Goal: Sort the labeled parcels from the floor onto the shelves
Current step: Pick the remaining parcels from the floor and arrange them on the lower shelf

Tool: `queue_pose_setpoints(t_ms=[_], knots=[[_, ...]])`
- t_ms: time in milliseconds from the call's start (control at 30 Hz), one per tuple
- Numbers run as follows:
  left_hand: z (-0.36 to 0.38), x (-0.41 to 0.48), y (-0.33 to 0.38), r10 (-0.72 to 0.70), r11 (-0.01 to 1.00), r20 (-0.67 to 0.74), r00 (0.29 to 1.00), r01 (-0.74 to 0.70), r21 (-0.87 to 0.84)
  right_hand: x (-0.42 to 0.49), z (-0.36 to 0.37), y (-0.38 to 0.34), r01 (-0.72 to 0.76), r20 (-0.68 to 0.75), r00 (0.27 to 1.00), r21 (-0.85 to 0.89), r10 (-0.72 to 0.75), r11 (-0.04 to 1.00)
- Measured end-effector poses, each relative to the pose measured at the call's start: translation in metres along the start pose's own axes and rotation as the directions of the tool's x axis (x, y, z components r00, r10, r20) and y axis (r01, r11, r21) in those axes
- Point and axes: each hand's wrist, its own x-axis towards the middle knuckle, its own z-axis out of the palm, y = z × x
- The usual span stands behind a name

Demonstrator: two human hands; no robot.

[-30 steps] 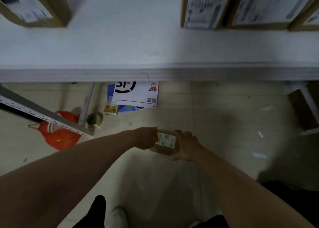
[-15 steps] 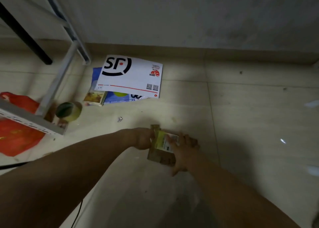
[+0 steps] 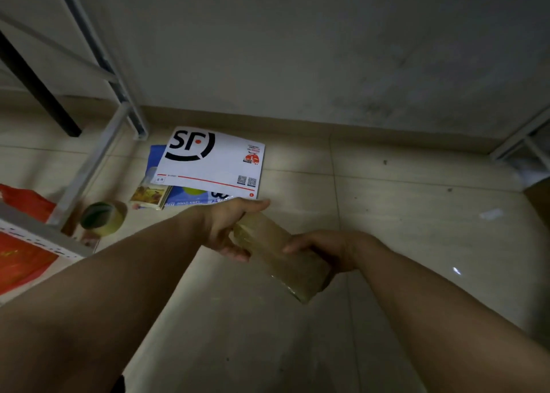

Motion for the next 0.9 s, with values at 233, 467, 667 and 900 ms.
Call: queue_pose_setpoints(t_ms=[233, 467, 667, 900], knots=[[0.008, -0.087, 0.017, -0.061, 0.998, 0.082, 0.995, 0.064, -0.030, -0.089, 0.008, -0.036, 0.096, -0.102, 0.990, -0.064, -0.102, 0.993], [0.034, -0.238, 0.053, -0.342, 0.930, 0.091, 0.935, 0.351, -0.108, -0.239, 0.068, -0.107, 0.110, -0.150, 0.969, -0.450, -0.196, 0.886], [0.060, -0.394, 0.089, -0.454, 0.849, 0.261, 0.852, 0.502, -0.165, -0.416, 0.092, -0.166, 0.036, -0.108, 0.991, -0.391, -0.084, 0.920], [0.092, -0.601, 0.200, -0.147, 0.989, 0.222, 0.964, 0.144, 0.033, -0.638, 0.107, -0.290, 0.078, -0.162, 0.971, -0.479, -0.175, 0.874]])
